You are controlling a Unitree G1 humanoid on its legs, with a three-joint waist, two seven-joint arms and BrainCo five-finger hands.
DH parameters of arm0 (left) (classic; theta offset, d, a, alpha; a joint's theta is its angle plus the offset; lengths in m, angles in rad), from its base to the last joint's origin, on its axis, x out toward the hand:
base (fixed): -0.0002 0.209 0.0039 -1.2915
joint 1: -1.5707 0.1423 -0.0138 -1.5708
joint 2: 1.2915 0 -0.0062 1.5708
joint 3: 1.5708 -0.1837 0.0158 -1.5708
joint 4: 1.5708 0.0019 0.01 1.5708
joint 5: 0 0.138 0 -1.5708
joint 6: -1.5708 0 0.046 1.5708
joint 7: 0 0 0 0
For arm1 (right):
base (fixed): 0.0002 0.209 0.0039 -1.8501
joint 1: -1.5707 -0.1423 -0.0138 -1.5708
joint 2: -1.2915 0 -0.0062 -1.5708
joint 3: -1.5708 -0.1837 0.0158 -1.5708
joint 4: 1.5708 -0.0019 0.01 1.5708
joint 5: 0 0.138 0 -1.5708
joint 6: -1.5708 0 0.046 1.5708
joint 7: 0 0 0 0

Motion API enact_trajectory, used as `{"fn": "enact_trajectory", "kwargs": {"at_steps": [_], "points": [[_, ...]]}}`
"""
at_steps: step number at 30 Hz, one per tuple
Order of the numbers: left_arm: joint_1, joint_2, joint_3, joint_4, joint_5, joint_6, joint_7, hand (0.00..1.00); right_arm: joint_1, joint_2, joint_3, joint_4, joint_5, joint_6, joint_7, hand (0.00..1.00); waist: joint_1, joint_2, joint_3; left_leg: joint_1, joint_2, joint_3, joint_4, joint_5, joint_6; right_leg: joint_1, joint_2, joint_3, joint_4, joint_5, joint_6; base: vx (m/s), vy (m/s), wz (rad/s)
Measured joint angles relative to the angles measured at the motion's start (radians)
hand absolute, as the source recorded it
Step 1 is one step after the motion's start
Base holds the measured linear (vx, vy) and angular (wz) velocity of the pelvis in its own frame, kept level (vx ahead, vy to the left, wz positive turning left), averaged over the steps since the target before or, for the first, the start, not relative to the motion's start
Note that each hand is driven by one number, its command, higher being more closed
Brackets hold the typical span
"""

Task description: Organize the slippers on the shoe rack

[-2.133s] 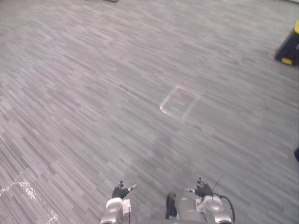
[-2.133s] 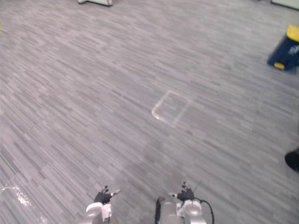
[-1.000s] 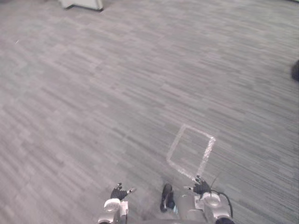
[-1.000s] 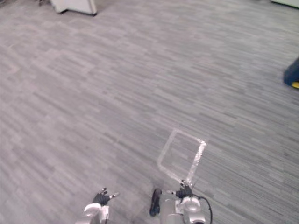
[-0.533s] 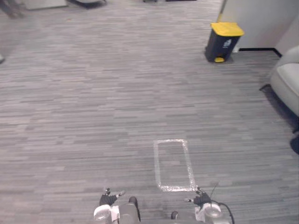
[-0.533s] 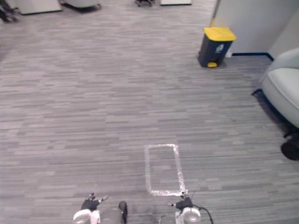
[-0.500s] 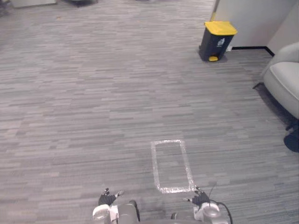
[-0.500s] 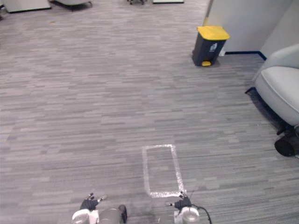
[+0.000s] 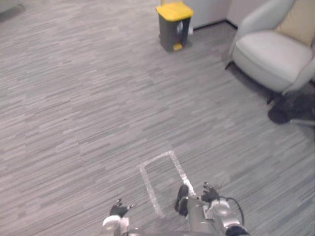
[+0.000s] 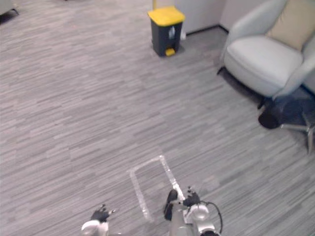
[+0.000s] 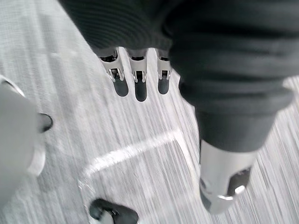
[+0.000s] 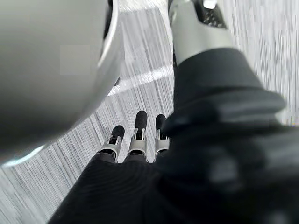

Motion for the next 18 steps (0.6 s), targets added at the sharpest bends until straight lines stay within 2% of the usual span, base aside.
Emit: {"fn": "enact_trajectory", "kwargs": {"at_steps": [1,2,3,4,5,6,8,9,10,11,13,14,15,16,18], "points": [[-0.002,0.001,-0.003,-0.001,0.015,0.000,-0.004,0.00,0.012,0.008,0.000,-0.001,-0.001,-0.001,0.002,0.00,-0.006,-0.008,-0.004,-0.056,0.039,-0.027,0.174,-0.003,-0.006,0.032,0.006,-0.006,-0.004,-0.034,0.014,0.23,-0.249,0.04],[-0.004,0.001,-0.004,-0.006,0.018,0.000,-0.008,0.00,0.020,0.009,-0.002,-0.001,0.000,0.000,0.002,0.00,-0.008,0.000,-0.002,-0.131,0.100,-0.041,0.374,0.027,-0.022,0.077,0.033,-0.009,-0.037,-0.039,0.011,0.23,-0.188,-0.11],[-0.002,0.001,-0.004,-0.012,0.018,0.001,-0.009,0.00,0.027,0.010,-0.001,-0.004,-0.002,0.001,0.001,0.00,-0.007,0.016,-0.005,-0.198,0.163,-0.055,0.548,0.093,-0.018,0.119,0.069,-0.004,-0.075,-0.038,0.004,0.24,-0.090,-0.39],[0.001,0.000,-0.003,-0.015,0.020,0.002,-0.009,0.00,0.038,0.007,-0.001,-0.005,0.001,0.002,0.000,0.00,-0.003,0.023,-0.001,-0.260,0.216,-0.071,0.715,0.084,-0.007,0.166,0.109,0.017,-0.114,-0.044,-0.016,0.25,-0.047,-0.67],[0.005,0.003,0.003,-0.026,0.023,0.003,-0.010,0.00,0.045,0.008,-0.004,-0.005,0.006,0.002,-0.006,0.00,0.001,0.034,-0.004,-0.309,0.227,-0.084,0.814,0.035,-0.009,0.208,0.131,0.041,-0.144,-0.042,-0.030,0.27,0.004,-0.78],[0.004,0.003,0.009,-0.032,0.026,0.003,-0.009,0.00,0.049,0.012,-0.014,-0.003,0.016,0.004,-0.007,0.00,0.002,0.029,-0.001,-0.341,0.219,-0.084,0.844,0.001,-0.010,0.242,0.141,0.066,-0.167,-0.039,-0.035,0.28,0.022,-0.77],[0.006,0.006,0.017,-0.048,0.025,0.000,-0.009,0.00,0.056,0.017,-0.033,0.000,0.022,0.008,-0.008,0.00,0.006,0.013,0.008,-0.387,0.171,-0.075,0.763,-0.062,0.000,0.304,0.145,0.133,-0.206,-0.034,-0.036,0.29,0.063,-1.03],[0.008,0.003,0.025,-0.056,0.025,-0.002,-0.009,0.00,0.060,0.016,-0.038,0.009,0.022,0.013,-0.008,0.00,0.024,0.006,0.010,-0.405,0.120,-0.103,0.603,-0.089,0.010,0.331,0.145,0.200,-0.224,-0.032,-0.024,0.25,0.102,-1.20],[0.008,0.003,0.026,-0.060,0.025,-0.002,-0.009,0.00,0.062,0.016,-0.038,0.010,0.022,0.013,-0.009,0.00,0.029,0.006,0.009,-0.411,0.102,-0.123,0.550,-0.091,0.014,0.335,0.145,0.220,-0.229,-0.032,-0.019,0.29,0.167,-1.47],[0.009,0.004,0.026,-0.061,0.025,-0.003,-0.008,0.00,0.063,0.017,-0.038,0.012,0.022,0.013,-0.009,0.00,0.037,0.006,0.010,-0.426,0.037,-0.227,0.386,-0.090,0.015,0.342,0.141,0.284,-0.232,-0.034,-0.004,0.19,0.155,-1.20],[0.011,0.004,0.037,-0.061,0.025,-0.003,-0.007,0.00,0.065,0.017,-0.039,0.011,0.022,0.013,-0.010,0.00,0.040,0.007,0.009,-0.426,-0.038,-0.418,0.178,-0.059,0.011,0.344,0.140,0.373,-0.228,-0.045,0.019,0.22,0.260,-1.44],[0.011,0.001,0.049,-0.060,0.024,-0.004,-0.007,0.00,0.066,0.016,-0.038,0.010,0.021,0.012,-0.011,0.00,0.040,0.011,0.007,-0.424,-0.058,-0.504,0.102,-0.028,0.000,0.340,0.145,0.417,-0.225,-0.050,0.041,0.27,0.368,-1.55],[0.019,-0.008,0.055,-0.058,0.021,-0.004,-0.007,0.00,0.072,0.012,-0.038,0.011,0.021,0.012,-0.011,0.00,0.047,0.027,-0.005,-0.405,-0.059,-0.518,0.090,0.043,-0.019,0.342,0.157,0.465,-0.219,-0.056,0.068,0.25,0.326,-1.45],[0.027,-0.001,0.058,-0.056,0.017,-0.004,-0.007,0.00,0.073,0.012,-0.038,0.014,0.021,0.012,-0.011,0.00,0.048,0.021,-0.010,-0.388,-0.064,-0.498,0.095,0.081,0.009,0.352,0.156,0.500,-0.225,-0.055,0.089,0.28,0.352,-1.24],[0.034,0.028,0.065,-0.041,0.016,-0.003,-0.007,0.00,0.095,0.036,-0.039,0.010,0.020,0.010,-0.010,0.00,0.044,-0.027,-0.036,-0.354,-0.083,-0.405,0.076,0.054,0.035,0.363,0.115,0.549,-0.252,-0.049,0.116,0.28,0.338,-0.98]]}}
